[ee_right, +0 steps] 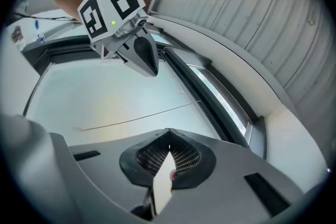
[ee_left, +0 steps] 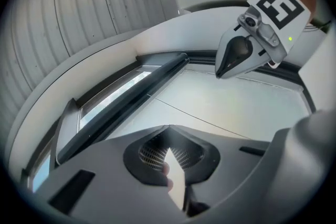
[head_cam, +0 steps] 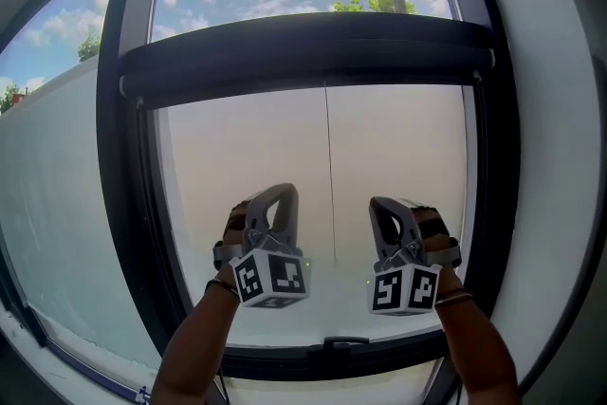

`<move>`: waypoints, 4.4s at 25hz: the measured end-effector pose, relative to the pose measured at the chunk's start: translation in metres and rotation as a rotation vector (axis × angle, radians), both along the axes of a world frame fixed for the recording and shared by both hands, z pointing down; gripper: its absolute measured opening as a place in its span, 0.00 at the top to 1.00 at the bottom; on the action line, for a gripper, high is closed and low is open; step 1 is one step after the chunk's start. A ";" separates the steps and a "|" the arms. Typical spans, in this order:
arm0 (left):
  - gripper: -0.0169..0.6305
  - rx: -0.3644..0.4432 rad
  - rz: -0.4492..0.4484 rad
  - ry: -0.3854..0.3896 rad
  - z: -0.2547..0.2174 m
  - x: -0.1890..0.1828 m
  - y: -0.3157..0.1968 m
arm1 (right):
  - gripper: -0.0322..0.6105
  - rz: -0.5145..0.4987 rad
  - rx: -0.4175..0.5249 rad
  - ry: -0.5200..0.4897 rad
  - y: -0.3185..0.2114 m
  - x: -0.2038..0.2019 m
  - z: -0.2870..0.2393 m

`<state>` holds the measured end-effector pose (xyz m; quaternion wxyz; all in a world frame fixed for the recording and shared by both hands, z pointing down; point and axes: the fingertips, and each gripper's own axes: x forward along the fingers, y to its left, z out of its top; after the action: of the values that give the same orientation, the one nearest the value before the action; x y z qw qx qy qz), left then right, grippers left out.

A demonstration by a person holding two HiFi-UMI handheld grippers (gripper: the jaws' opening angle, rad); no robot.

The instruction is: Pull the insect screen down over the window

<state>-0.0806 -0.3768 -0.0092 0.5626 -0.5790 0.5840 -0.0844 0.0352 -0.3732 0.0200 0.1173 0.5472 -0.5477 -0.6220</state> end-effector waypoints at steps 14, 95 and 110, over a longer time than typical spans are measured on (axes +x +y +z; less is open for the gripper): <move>0.97 0.081 -0.275 -0.120 -0.101 0.004 -0.009 | 0.95 0.188 0.113 0.190 -0.007 -0.030 -0.109; 0.51 -0.474 -0.348 -0.400 -0.109 0.008 -0.066 | 0.56 0.439 -0.395 0.423 -0.074 -0.037 -0.144; 0.52 -0.578 -0.348 -0.480 -0.045 0.006 -0.069 | 0.56 0.387 -0.489 0.500 -0.077 -0.036 -0.082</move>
<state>-0.0743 -0.4462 -0.0542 0.4745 -0.5695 0.4776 -0.4716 -0.0009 -0.4497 -0.0615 0.4890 0.4279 -0.5208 -0.5536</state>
